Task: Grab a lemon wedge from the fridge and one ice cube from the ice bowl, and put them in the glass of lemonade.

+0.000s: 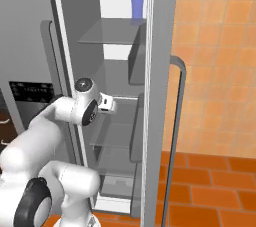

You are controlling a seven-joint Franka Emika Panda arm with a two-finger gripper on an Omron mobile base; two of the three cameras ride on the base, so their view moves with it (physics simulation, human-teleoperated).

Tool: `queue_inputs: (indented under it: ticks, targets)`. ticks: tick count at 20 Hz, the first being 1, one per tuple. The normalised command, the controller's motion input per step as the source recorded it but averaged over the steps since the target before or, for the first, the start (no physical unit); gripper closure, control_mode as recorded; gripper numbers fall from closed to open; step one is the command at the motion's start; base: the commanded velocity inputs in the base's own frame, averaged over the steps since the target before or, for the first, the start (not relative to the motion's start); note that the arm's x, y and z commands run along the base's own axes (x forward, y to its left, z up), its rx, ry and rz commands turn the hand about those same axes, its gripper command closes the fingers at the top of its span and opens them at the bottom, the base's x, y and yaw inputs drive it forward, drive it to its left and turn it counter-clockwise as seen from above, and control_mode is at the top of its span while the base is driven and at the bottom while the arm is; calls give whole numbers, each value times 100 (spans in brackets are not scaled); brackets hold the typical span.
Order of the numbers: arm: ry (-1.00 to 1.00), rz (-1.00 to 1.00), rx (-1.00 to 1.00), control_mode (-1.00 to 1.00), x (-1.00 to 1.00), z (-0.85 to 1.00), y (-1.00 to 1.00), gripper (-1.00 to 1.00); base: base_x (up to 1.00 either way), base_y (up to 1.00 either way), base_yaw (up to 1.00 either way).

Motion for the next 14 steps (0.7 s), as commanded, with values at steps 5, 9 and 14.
queue_inputs:
  ticks: [5,9,14]
  targets:
    - [9,-6,0,-100,-100,46,0,100,0,0,0]
    - [6,-4,0,-100,-84,55,0,100,0,0,0]
    - [4,-2,0,-100,-69,33,3,100,0,0,0]
